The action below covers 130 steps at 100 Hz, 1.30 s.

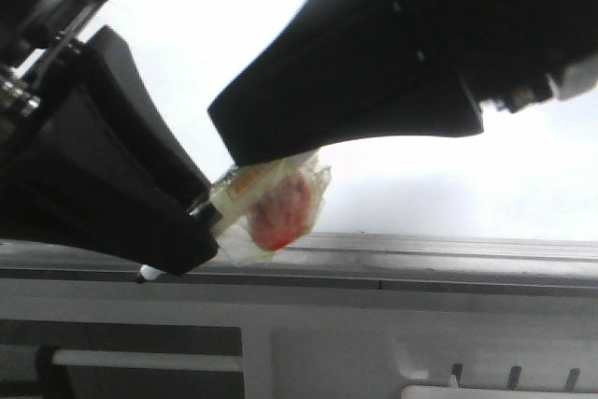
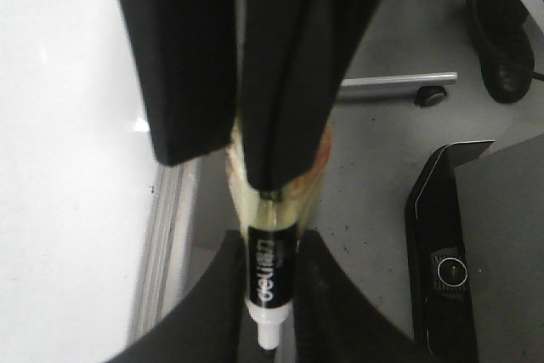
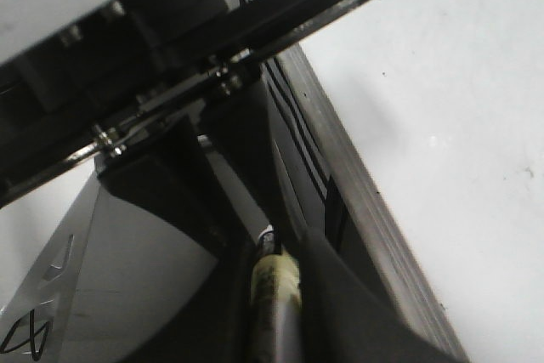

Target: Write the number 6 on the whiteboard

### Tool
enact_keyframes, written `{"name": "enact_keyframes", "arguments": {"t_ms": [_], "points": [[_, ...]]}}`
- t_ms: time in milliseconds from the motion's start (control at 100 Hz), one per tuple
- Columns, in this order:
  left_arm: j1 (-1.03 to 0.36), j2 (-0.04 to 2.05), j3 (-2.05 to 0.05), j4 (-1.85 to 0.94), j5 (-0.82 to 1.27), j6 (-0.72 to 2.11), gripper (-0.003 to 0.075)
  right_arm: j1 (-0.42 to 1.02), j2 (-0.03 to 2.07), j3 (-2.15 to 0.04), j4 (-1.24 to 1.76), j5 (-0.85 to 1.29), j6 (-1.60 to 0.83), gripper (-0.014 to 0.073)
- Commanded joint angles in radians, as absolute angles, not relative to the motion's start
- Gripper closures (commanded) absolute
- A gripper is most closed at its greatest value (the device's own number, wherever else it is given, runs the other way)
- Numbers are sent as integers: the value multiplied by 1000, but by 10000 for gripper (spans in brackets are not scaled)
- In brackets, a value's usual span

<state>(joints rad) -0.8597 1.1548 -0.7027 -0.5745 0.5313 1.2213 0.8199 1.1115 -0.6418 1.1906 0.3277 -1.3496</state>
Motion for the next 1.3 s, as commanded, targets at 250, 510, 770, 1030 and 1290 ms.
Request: {"name": "enact_keyframes", "arguments": {"t_ms": [250,510,770,1030,1290], "points": [[-867,1100,-733,-627,473,1243,141,815,1001,-675,1125,322,-1354,657],[-831,838,-726,-601,478,959,297,803,834,-649,1069,156,-1354,657],[-681,490,-653,-579,466,829,719,656,677,-608,839,239,-1354,657],[-579,383,-557,-635,464,826,739,443,667,-659,790,442,-1086,657],[-571,398,-522,-724,374,826,739,405,739,-669,774,343,-1066,657]]}}
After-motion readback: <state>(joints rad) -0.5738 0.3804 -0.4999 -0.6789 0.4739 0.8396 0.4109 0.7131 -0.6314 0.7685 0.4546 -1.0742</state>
